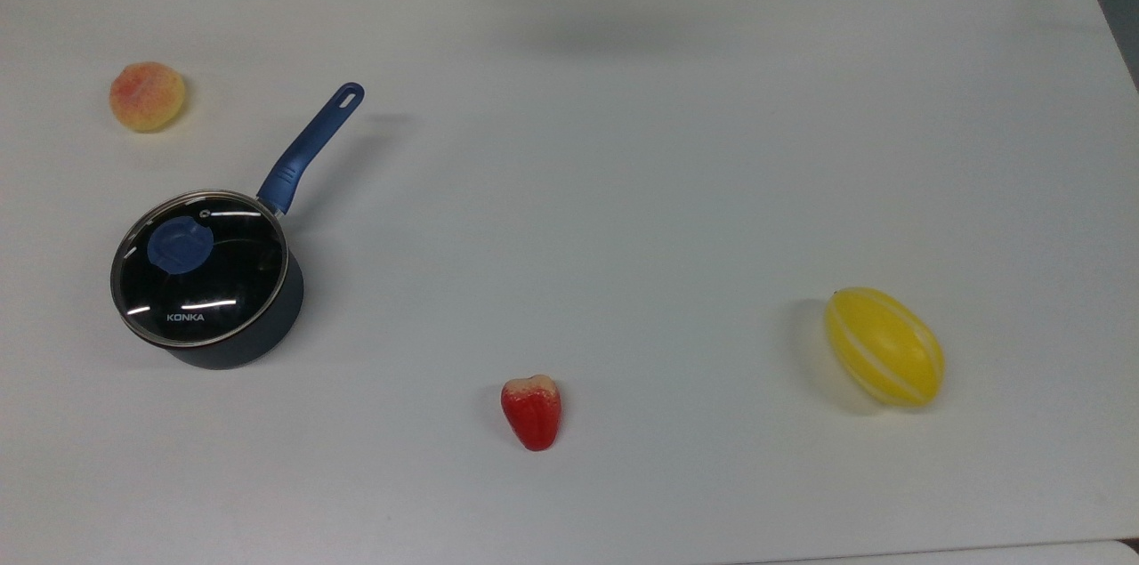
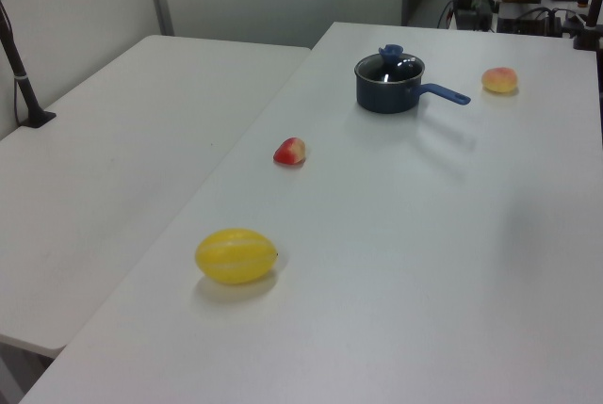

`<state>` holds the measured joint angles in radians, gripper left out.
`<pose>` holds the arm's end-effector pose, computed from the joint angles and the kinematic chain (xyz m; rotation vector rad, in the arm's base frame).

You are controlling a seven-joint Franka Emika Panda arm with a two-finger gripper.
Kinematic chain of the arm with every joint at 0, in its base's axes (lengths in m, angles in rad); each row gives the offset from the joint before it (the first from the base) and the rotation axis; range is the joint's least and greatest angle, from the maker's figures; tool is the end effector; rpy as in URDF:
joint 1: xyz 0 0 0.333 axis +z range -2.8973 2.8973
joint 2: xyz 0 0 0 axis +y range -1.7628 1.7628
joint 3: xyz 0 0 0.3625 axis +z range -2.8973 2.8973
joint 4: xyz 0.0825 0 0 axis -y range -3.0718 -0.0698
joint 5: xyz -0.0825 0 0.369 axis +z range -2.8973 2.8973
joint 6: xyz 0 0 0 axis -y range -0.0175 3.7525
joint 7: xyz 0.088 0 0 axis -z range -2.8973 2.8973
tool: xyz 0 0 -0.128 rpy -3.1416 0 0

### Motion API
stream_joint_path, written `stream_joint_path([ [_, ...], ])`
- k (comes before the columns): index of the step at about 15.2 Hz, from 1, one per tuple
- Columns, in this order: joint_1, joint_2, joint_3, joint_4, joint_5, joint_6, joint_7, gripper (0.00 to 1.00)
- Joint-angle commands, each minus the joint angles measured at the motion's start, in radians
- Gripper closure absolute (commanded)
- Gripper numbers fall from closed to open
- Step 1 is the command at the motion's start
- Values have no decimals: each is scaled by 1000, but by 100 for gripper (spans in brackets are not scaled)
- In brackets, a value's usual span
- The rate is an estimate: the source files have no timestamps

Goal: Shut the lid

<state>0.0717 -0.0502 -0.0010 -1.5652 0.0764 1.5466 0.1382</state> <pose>0.5180 0.0466 0.6774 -3.0605 0.0986 -0.0359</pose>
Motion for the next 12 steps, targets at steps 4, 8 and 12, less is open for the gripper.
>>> stream_joint_path([
  [4,37,-19,-24,-75,-1,124,-139,0],
  [8,37,-14,-37,-76,0,147,-174,0],
  [12,37,-14,-37,-75,-1,145,-166,0],
])
